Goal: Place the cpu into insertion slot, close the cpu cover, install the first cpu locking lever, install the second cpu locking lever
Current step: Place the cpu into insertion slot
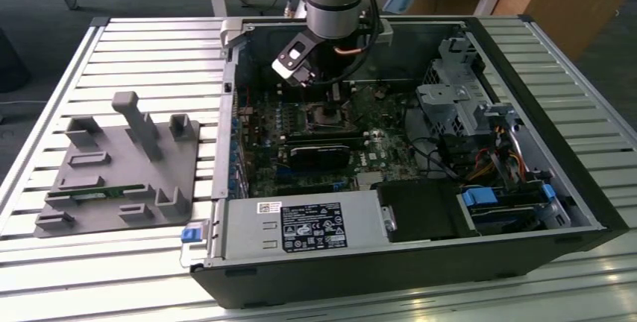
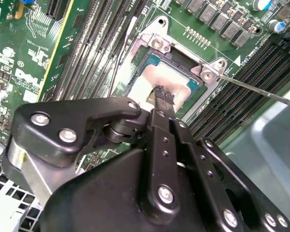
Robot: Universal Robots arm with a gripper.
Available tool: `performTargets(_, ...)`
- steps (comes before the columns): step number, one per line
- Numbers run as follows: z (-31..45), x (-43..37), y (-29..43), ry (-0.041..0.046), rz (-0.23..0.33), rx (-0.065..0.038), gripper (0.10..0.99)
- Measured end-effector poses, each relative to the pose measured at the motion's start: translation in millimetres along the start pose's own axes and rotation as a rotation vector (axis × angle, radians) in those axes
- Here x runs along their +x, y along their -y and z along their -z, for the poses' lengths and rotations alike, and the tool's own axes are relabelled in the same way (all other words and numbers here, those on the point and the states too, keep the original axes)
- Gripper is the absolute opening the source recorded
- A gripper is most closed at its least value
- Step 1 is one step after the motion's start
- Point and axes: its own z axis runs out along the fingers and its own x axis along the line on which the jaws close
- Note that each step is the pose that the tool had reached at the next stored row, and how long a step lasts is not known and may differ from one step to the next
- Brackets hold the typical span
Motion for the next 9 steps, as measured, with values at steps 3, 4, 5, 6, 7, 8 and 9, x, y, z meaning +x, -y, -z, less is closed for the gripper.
performTargets(3,1.1,0.0,-0.1,-0.0006,0.0,0.001,0.106)
performTargets(4,1.4,0.0,-0.1,-0.0007,0.0,0.001,0.106)
performTargets(5,1.4,0.0,-0.1,-0.0007,0.0,0.001,0.106)
performTargets(6,1.4,0.0,-0.1,-0.0009,0.0,0.001,0.106)
performTargets(7,1.4,0.0,-0.1,-0.0008,0.0,0.001,0.106)
performTargets(8,1.7,-0.1,-0.1,-0.0005,0.0,0.001,0.106)
performTargets(9,2.1,-0.1,-0.2,-0.0004,0.0,0.001,0.106)
